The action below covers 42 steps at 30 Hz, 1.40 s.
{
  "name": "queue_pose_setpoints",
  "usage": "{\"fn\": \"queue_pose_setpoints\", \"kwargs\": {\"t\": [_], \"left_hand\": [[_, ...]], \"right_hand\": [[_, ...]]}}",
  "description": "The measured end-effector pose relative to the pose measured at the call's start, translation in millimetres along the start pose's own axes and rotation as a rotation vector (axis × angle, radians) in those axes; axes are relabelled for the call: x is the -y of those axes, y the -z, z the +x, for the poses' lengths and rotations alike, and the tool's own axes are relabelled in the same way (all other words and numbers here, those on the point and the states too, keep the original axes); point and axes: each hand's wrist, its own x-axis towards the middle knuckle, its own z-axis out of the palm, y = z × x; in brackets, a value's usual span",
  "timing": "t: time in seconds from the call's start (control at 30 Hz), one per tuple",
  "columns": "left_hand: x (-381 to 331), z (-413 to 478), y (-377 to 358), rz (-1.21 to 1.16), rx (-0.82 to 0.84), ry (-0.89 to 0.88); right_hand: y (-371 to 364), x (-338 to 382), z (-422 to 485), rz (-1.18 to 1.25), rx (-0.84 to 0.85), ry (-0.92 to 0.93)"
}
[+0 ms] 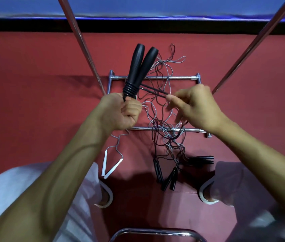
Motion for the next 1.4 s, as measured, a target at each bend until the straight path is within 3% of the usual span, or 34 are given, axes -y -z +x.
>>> {"fn": "queue_pose_setpoints", "kwargs": {"t": [0.1, 0.17, 0.27, 0.43, 0.5, 0.57, 0.67, 0.8, 0.93, 1.07, 1.27, 1.4], "left_hand": [[4.1, -0.8, -1.4, -0.018, -0.019, -0.034], [6.4, -1.9, -3.7, -0.020, -0.022, -0.062], [8.3, -0.5, -5.8, -0.035, -0.050, -0.129], [17.6, 9.8, -0.4, 0.028, -0.147, -0.258], [21.9, 15.2, -1.8, 0.142, -0.277, -0.386], [26.1, 17.1, -7.8, 0.335, -0.496, -0.645], [27.1, 17.1, -11.5, 0.736, -0.878, -1.042], [30.5, 21.4, -10.7, 1.180, -1.067, -1.372], [28.5, 21.3, -14.5, 1.395, -1.204, -1.500], [35.6, 22.1, -17.0, 1.600, -1.169, -1.500], [31.9, 22.1, -7.5, 1.869, -1.062, -1.169], [33.1, 19.1, -4.4, 1.960, -1.013, -1.034]], "right_hand": [[4.4, 19.3, 2.2, 0.863, 0.322, -0.551], [6.6, 19.8, 3.2, 1.050, 0.364, -0.649], [0.9, 22.3, 2.8, 0.965, 0.393, -0.575], [-12.4, 19.8, 2.4, 0.672, 0.303, -0.318], [-13.0, 24.5, 0.3, 0.616, 0.290, -0.241], [-13.7, 27.8, -1.6, 0.634, 0.276, -0.220], [-16.7, 29.5, -2.7, 0.711, 0.283, -0.260], [-14.6, 31.8, -4.6, 0.955, 0.363, -0.443], [-4.8, 27.7, -3.9, 1.208, 0.471, -0.615], [-10.1, 22.4, -7.3, 1.035, 0.451, -0.566], [-8.1, 18.2, -12.0, 0.045, 0.427, -0.048], [-4.6, 13.7, -8.9, -0.197, 0.335, 0.104]]}}
